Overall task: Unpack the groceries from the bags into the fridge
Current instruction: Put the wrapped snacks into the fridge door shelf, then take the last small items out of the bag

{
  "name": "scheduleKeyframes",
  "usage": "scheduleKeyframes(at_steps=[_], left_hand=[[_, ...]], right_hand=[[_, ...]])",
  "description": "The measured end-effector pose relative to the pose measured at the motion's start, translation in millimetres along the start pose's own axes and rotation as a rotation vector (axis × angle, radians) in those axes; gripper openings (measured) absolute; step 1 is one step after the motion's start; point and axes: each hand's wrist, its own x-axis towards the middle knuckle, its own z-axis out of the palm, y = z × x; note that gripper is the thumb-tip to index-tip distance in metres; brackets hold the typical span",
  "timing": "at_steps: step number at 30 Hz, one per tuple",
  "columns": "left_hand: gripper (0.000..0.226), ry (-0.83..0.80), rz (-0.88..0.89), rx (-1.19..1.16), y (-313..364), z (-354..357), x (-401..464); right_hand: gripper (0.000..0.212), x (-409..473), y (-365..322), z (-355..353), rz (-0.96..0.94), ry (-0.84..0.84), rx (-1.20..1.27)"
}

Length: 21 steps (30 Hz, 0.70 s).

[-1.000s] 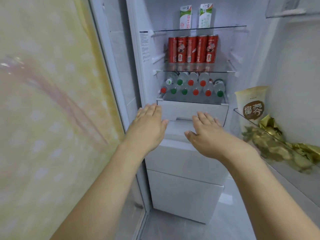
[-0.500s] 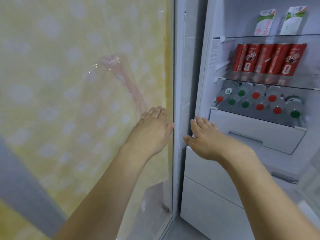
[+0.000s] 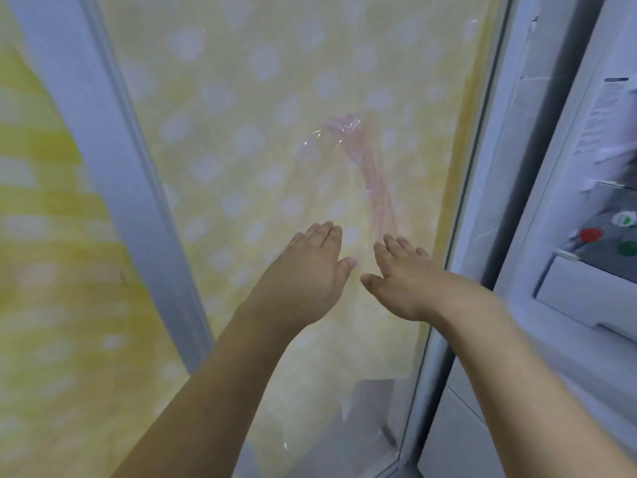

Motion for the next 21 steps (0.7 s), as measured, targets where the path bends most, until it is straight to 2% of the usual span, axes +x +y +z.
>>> scheduleKeyframes(at_steps=[9, 16, 21], left_hand=[[0.060, -0.011, -0.213, 0.131, -27, -30, -61], [0.061, -0.010, -0.363, 0.168, -39, -41, -97], [0.059, 0.002, -0.391, 0.182, -39, -50, -118]], right_hand=[[0.065, 2, -55, 12, -0.263, -0.031, -0.021], [0.065, 1, -86, 18, -0.380, -0.051, -0.050], [0.065, -2, -108, 20, -0.454, -0.061, -0.069]])
